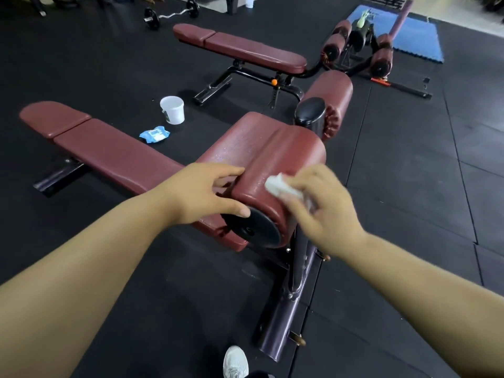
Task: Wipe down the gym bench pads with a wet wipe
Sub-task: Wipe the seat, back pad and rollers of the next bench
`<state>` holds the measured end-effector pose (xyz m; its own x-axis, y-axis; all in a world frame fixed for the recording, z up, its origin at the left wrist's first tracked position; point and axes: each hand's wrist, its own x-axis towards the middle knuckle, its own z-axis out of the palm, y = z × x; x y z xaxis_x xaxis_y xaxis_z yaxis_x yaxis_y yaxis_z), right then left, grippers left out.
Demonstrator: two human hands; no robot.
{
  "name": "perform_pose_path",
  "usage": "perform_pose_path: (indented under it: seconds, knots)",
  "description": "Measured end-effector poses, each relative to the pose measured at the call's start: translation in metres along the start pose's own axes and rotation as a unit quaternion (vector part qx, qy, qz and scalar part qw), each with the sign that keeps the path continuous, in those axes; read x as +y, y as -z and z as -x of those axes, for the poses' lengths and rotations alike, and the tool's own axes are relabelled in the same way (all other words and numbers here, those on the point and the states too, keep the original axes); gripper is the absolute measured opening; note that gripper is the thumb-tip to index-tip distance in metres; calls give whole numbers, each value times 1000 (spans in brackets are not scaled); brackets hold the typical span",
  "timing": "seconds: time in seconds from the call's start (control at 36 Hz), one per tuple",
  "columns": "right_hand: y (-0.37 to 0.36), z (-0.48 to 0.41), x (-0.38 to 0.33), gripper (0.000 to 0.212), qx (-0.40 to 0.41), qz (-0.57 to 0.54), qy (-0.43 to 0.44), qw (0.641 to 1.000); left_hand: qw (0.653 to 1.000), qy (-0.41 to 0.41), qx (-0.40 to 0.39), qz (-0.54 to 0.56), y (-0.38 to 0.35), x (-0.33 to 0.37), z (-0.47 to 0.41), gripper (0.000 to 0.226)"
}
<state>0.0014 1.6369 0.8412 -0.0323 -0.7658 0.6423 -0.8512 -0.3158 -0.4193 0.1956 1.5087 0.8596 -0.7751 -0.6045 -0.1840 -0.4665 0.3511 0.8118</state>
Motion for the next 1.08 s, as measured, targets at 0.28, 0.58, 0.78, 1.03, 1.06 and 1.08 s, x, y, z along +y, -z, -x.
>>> perform_pose_path:
  seconds: [0.28, 0.58, 0.78, 1.03, 1.06, 1.08]
  knots:
    - [5, -48, 64, 25, 45, 71, -164, 983, 988, -100, 52, -109, -11, 21, 5, 87]
    - [-2, 12, -5, 8, 5, -6, 23, 1000, 997, -26, 37, 65, -14, -10, 4, 91]
    - [-1, -21, 42, 16, 28, 55, -79, 995, 986, -104, 99, -88, -21, 15, 15, 82]
    - [-3, -25, 41, 14, 91, 23, -206, 974, 986, -83, 111, -92, -21, 13, 6, 80]
    - [-5, -15, 26, 12, 90, 6, -168, 982, 991, -64, 104, -59, -19, 8, 7, 82]
    - [-6, -4, 12, 10, 80, -10, -117, 990, 994, -47, 96, -28, -17, 2, 8, 83]
